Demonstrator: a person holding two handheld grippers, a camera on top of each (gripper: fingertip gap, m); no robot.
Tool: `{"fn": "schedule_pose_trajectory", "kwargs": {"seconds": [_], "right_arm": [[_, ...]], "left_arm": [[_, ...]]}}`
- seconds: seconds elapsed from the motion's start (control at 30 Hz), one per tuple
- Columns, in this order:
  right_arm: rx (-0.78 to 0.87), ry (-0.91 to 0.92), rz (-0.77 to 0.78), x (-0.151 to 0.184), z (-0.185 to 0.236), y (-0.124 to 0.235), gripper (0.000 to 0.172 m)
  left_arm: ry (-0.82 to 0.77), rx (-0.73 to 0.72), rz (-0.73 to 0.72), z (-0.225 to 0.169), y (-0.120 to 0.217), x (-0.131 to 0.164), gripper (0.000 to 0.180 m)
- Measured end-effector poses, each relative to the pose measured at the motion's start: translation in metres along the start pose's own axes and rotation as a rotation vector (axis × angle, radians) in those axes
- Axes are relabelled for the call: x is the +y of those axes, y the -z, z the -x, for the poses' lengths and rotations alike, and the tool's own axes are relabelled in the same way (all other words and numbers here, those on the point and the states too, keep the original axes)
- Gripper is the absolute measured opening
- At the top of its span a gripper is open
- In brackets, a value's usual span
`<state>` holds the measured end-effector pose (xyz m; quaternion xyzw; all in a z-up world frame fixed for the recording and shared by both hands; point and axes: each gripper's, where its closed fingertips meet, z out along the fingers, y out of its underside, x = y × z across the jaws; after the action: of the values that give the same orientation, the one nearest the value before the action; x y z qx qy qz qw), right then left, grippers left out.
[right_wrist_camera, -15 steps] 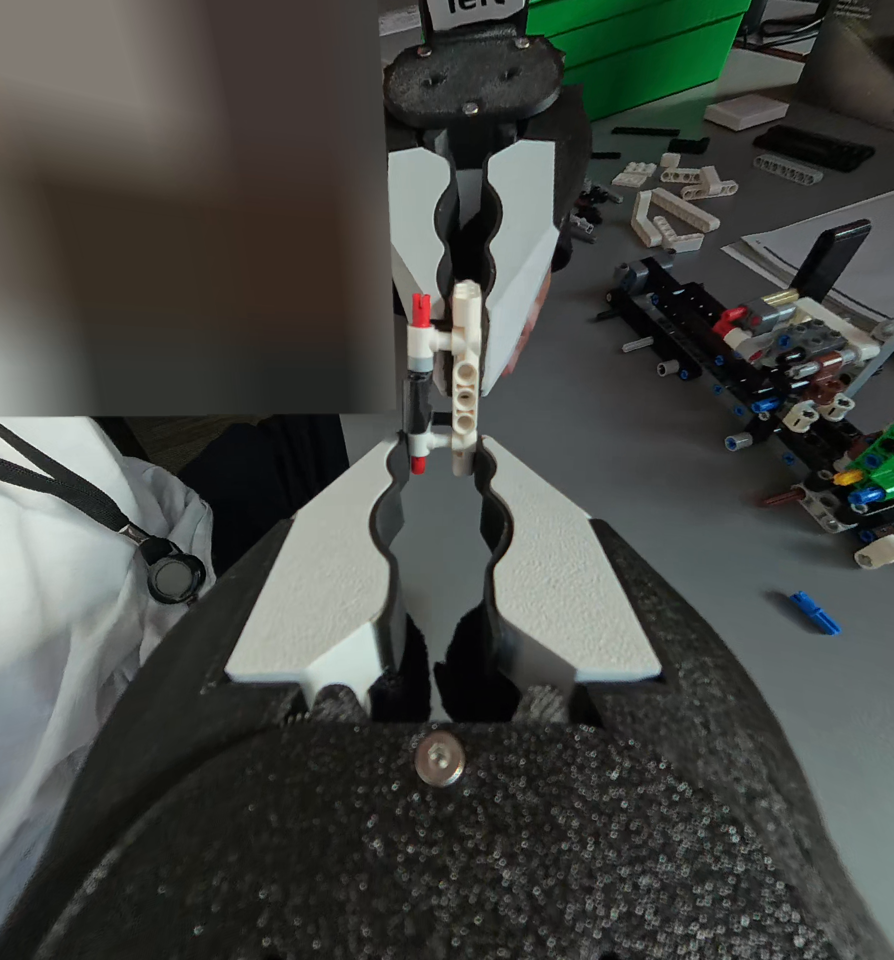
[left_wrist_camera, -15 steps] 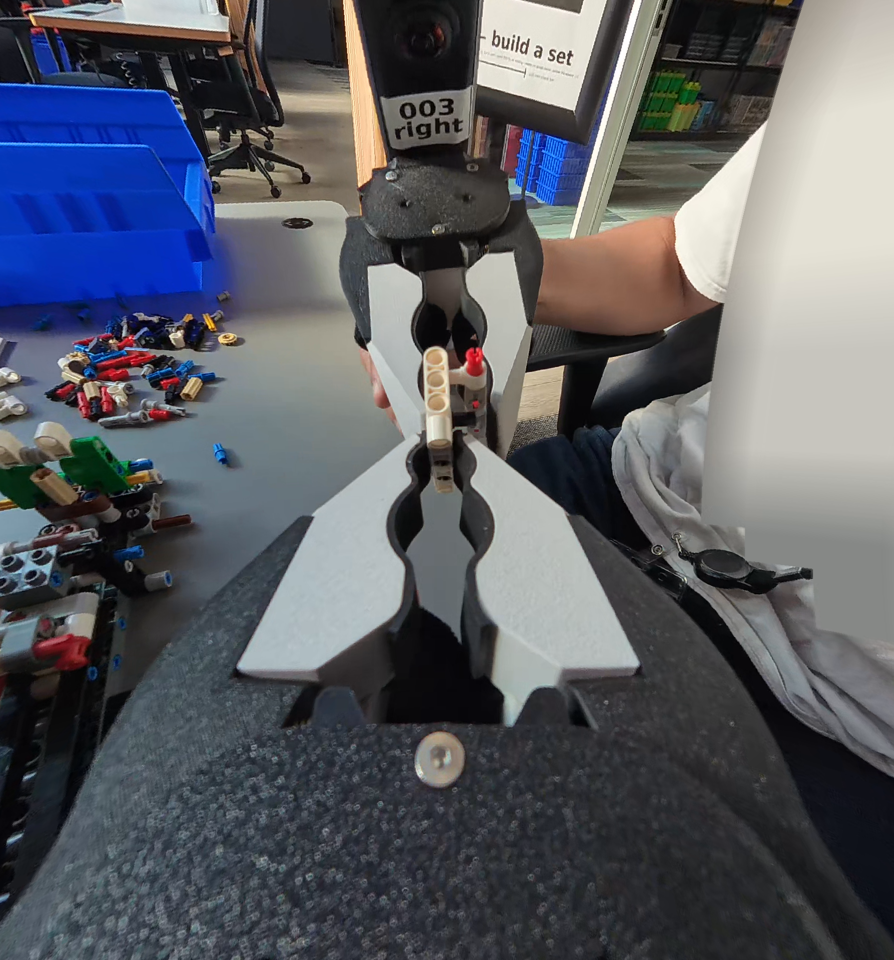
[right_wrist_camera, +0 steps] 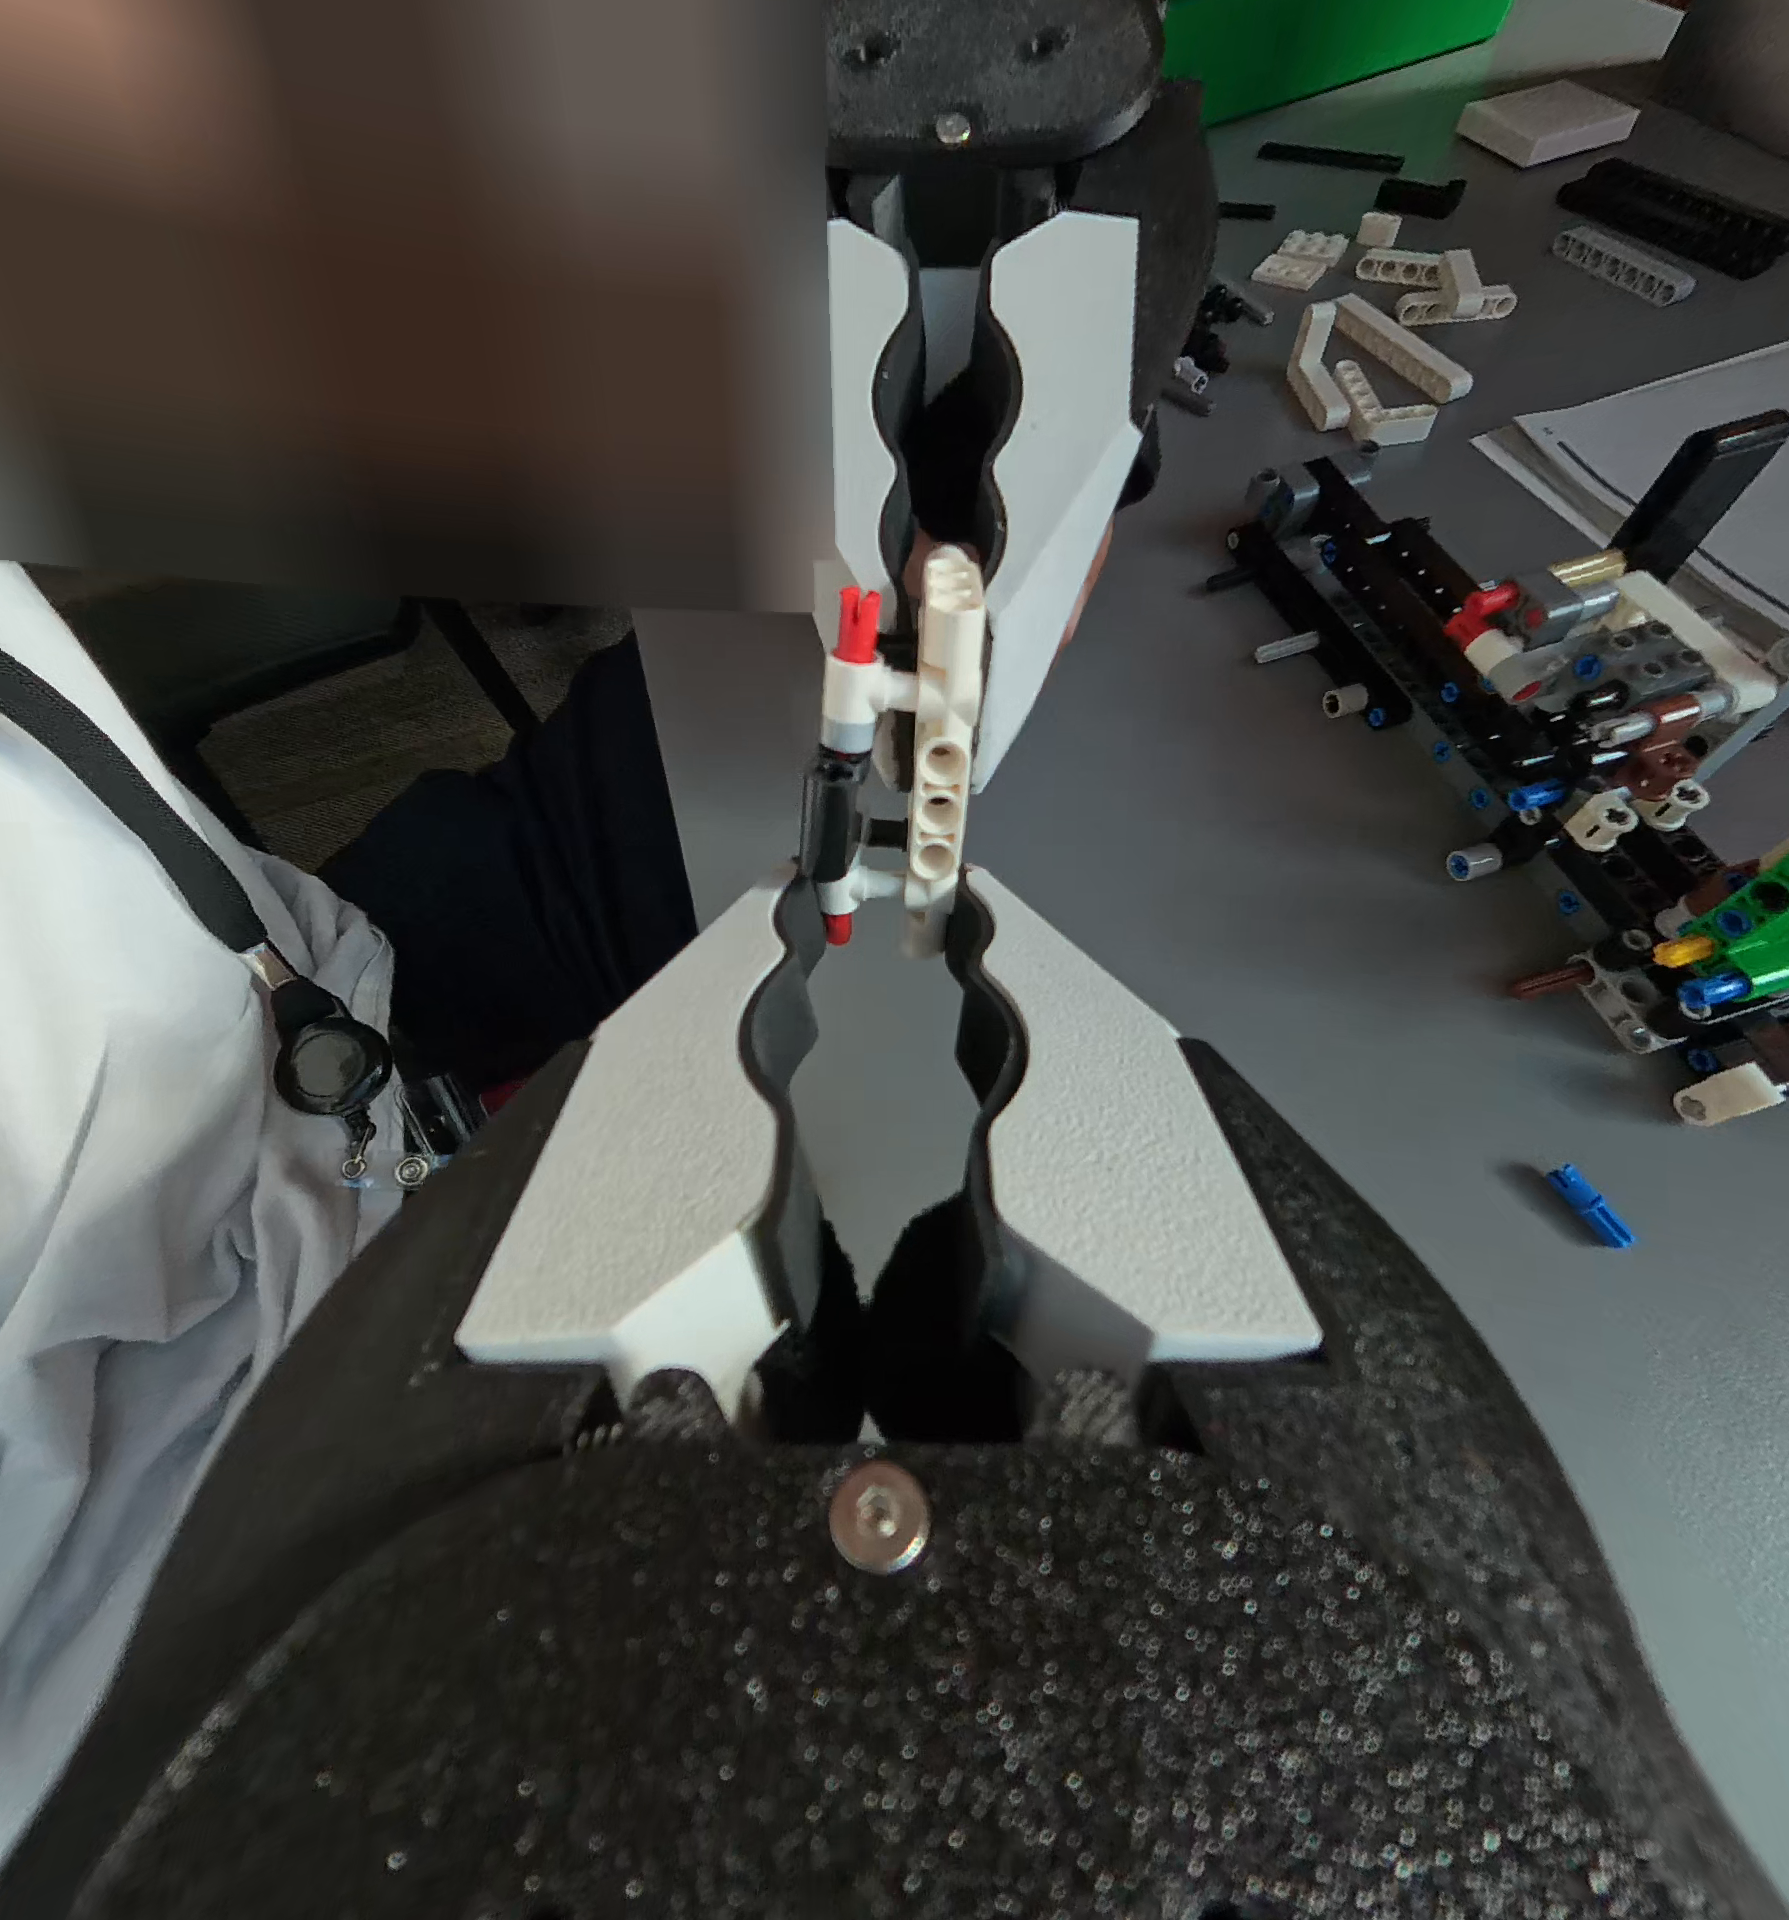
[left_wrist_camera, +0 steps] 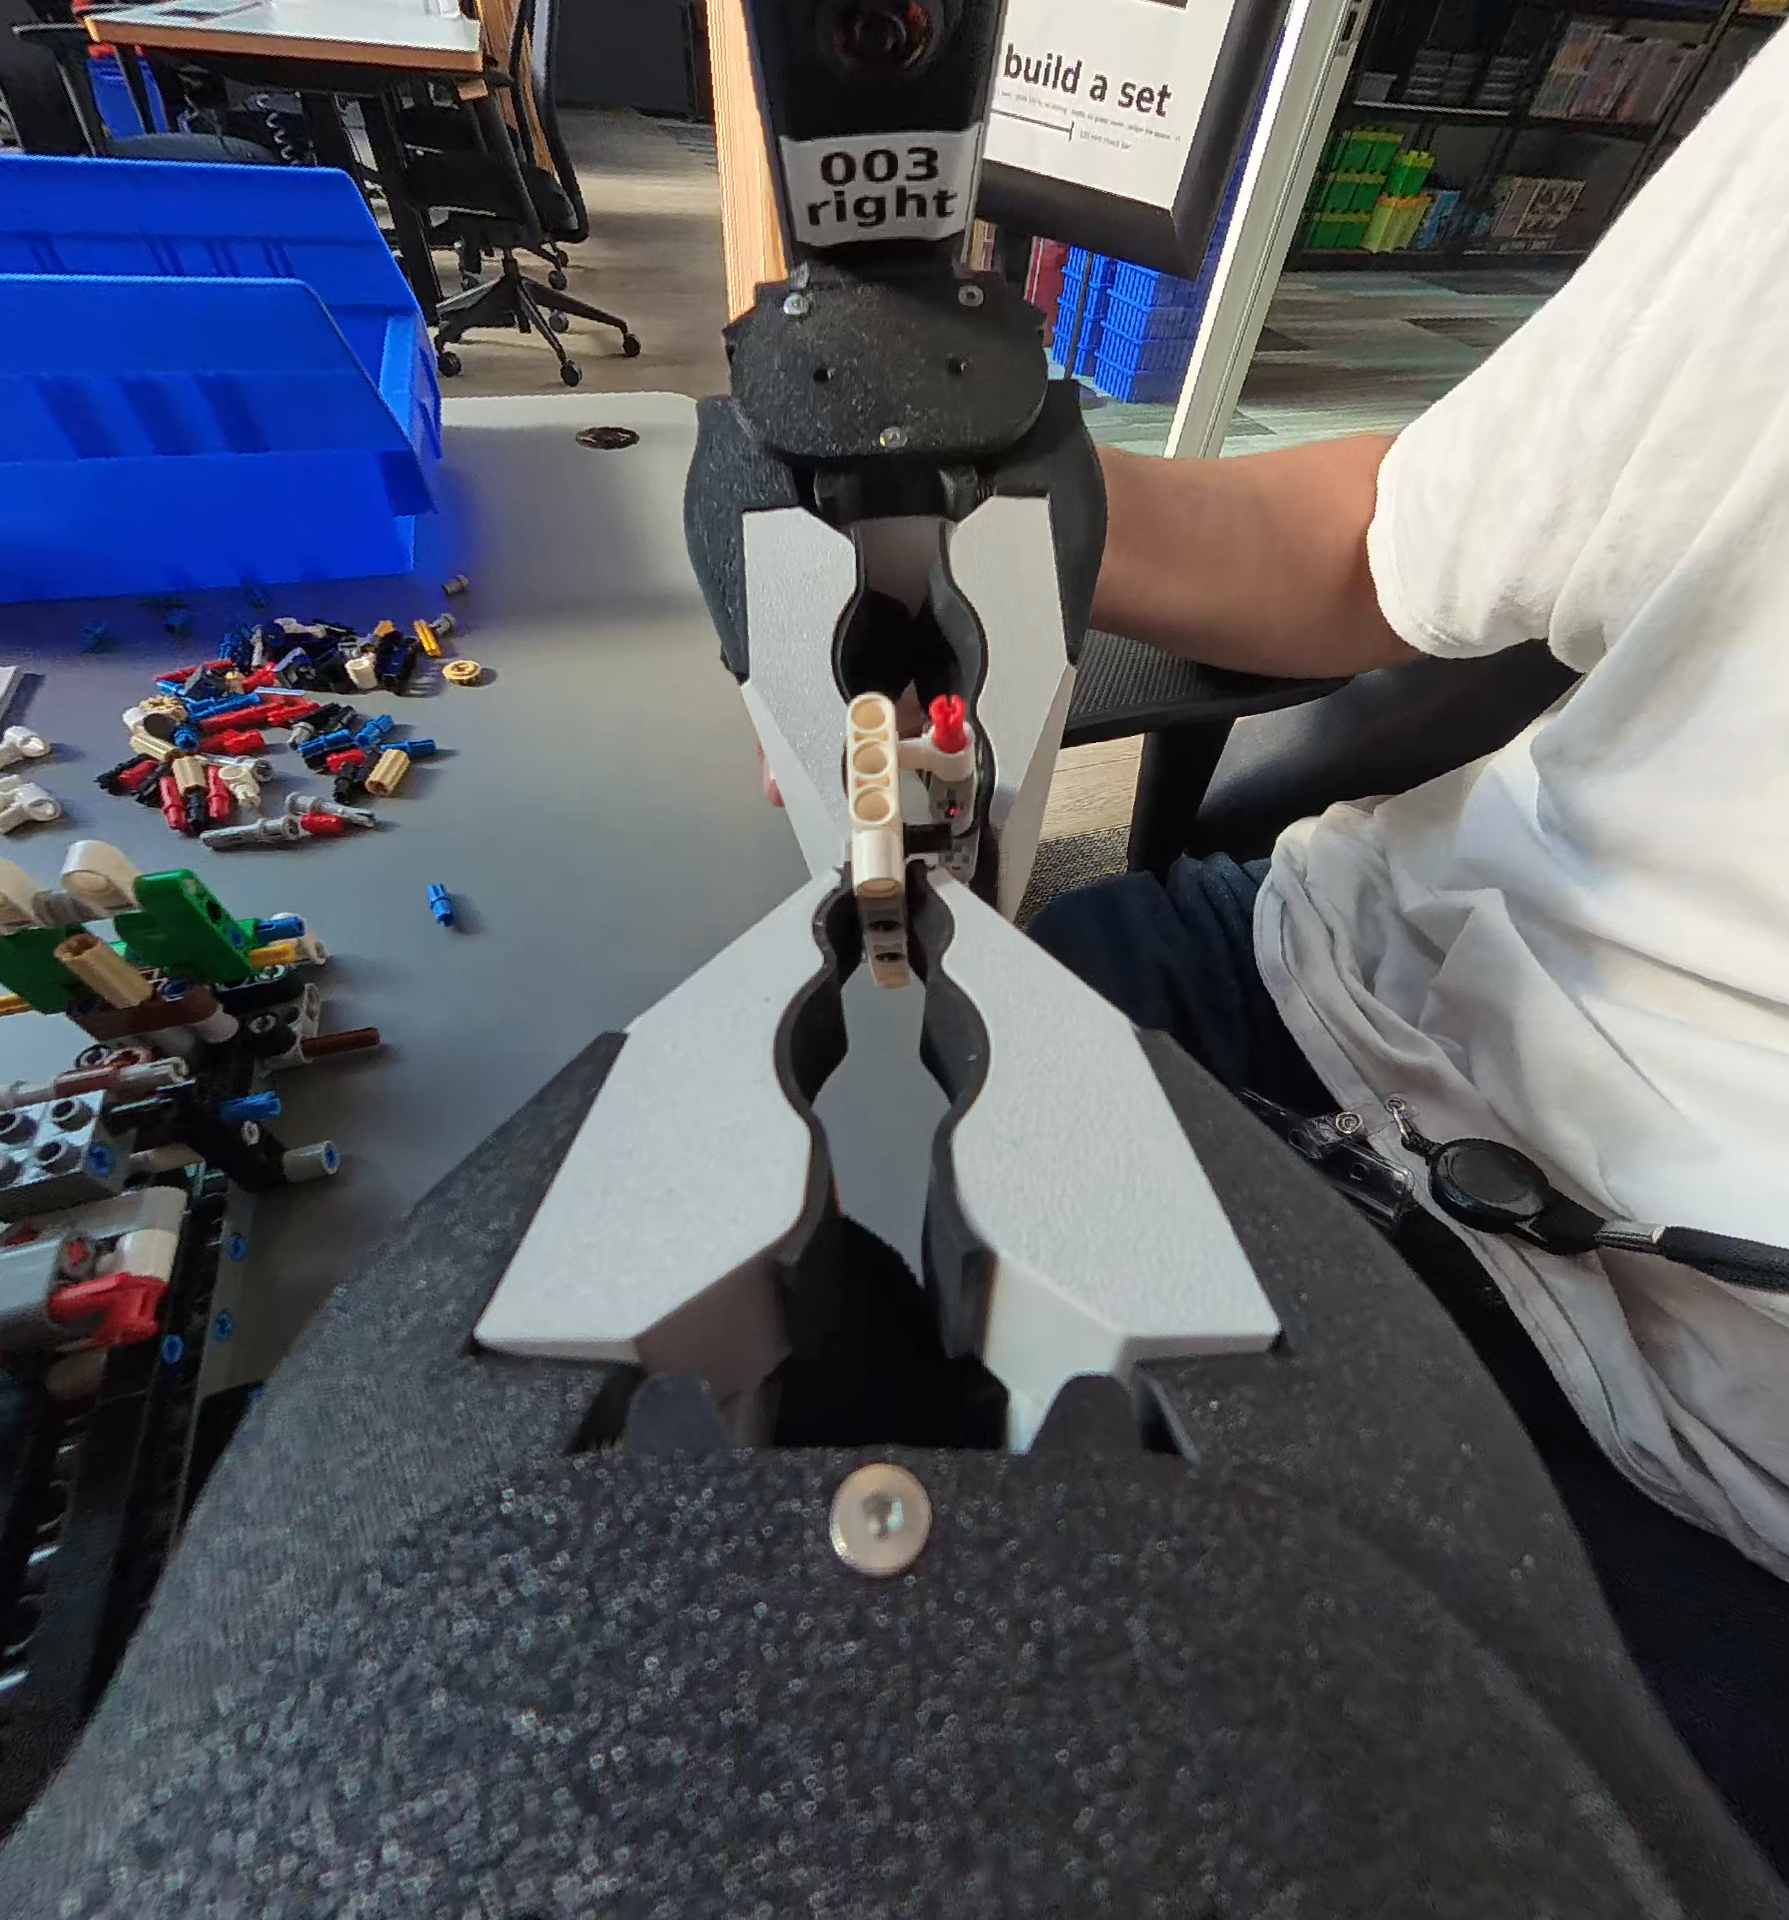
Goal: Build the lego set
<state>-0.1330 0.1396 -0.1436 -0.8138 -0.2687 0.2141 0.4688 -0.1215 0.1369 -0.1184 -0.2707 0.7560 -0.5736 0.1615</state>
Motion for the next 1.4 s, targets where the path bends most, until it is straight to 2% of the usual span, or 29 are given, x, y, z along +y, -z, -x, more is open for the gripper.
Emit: {"fn": "schedule_pose_trajectory", "kwargs": {"seconds": [0.33, 0.43, 0.9, 1.1, 1.17, 1.27, 1.4], "right_arm": [[0.003, -0.035, 0.058, 0.008, -0.005, -0.003, 0.024], [0.013, -0.031, 0.031, 0.006, -0.007, 0.003, 0.027], [0.023, 0.051, 0.009, 0.001, -0.004, 0.006, 0.021], [0.027, 0.008, -0.012, 0.000, -0.009, 0.006, 0.021], [0.086, -0.045, -0.009, -0.001, -0.019, 0.005, 0.022], [0.360, -0.027, -0.001, -0.005, -0.048, 0.012, 0.025], [0.643, -0.019, -0.036, -0.011, -0.059, 0.017, 0.020]], "left_arm": [[-0.043, -0.043, 0.049, 0.005, -0.003, 0.007, 0.005], [-0.055, -0.045, 0.051, 0.004, -0.003, 0.007, 0.006], [0.000, -0.024, 0.006, 0.001, -0.002, 0.001, 0.005], [0.037, -0.040, 0.006, 0.007, -0.002, 0.001, 0.005], [0.071, -0.088, 0.009, 0.016, 0.000, 0.001, 0.005], [0.152, -0.204, -0.007, 0.038, 0.006, 0.002, 0.006], [0.251, -0.248, -0.043, 0.050, 0.012, 0.001, 0.006]]}}
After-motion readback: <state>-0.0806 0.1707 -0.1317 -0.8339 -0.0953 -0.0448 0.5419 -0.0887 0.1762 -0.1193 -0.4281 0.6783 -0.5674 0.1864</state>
